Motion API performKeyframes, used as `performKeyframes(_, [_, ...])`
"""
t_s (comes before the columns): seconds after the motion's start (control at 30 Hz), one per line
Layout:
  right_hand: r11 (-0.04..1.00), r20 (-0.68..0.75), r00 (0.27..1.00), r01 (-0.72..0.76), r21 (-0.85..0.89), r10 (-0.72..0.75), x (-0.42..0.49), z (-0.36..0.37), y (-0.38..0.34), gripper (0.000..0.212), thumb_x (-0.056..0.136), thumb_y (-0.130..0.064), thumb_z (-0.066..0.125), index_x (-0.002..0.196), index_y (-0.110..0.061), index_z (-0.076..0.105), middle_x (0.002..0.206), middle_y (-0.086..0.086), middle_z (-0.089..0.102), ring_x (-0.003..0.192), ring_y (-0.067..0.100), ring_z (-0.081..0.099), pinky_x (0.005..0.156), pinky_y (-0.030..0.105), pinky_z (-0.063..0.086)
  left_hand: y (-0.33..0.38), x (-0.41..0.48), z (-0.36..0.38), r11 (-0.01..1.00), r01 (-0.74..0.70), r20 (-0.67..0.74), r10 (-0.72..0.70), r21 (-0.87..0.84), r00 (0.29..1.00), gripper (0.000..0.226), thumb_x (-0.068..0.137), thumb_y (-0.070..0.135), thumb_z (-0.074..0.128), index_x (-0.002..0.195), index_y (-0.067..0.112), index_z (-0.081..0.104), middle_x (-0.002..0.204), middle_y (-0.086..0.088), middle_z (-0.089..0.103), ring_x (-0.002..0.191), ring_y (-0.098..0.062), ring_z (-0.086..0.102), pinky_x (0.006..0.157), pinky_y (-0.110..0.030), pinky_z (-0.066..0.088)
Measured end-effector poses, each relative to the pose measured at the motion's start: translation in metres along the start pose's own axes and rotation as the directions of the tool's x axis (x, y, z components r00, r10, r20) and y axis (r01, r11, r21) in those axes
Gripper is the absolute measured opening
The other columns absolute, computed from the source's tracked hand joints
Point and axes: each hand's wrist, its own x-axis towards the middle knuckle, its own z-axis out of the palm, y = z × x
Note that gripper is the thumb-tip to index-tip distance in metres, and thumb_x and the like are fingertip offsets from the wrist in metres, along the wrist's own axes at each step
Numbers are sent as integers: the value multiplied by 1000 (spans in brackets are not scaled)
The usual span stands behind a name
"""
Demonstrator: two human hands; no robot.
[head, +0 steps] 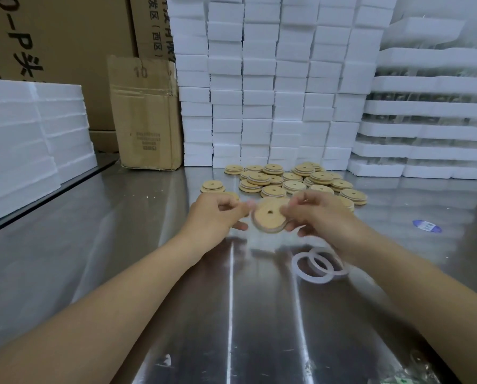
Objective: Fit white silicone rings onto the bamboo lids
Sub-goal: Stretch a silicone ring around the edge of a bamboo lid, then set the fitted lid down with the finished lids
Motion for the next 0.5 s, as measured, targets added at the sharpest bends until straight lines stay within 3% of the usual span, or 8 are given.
performKeyframes(0.1, [982,-253,963,-43,183,90,7,-25,-5,12,95,-6,74,95,-9,62,84,15,74,62,16,72,52,22,56,4,-1,-1,997,77,-17,-78,-21,997,29,101,48,69,93,24,82,94,20,79,79,-12,81,68,-29,48])
performKeyframes(0.2, [965,-347,927,-54,255,144,11,-44,-1,10,97,-2,70,98,-7,60,89,15,71,59,14,71,50,21,57,6,-3,-2,996,89,-38,-90,-11,995,30,105,45,64,92,25,81,96,20,79,79,-10,80,68,-29,47])
performKeyframes(0.27, [965,-385,910,-57,258,157,12,-51,4,15,97,-1,70,89,-8,59,86,16,71,53,12,70,49,22,58,7,-5,-1,996,90,-44,-90,-5,995,31,106,44,63,90,24,81,103,18,79,79,-9,80,69,-29,47])
performKeyframes(0.37, [984,-451,879,-92,155,154,15,-55,13,18,95,-4,74,85,-9,59,80,20,73,53,16,71,52,27,60,8,-5,-2,996,85,-43,-85,-9,995,31,106,42,63,89,23,81,108,17,78,79,-9,80,70,-29,48])
performKeyframes(0.5, [972,-483,871,-185,-148,92,18,-55,31,24,96,-24,77,82,-6,67,83,19,77,69,27,69,73,41,60,8,-6,-2,996,85,-42,-85,-5,996,30,106,39,63,89,23,81,116,16,76,79,-8,79,70,-28,48])
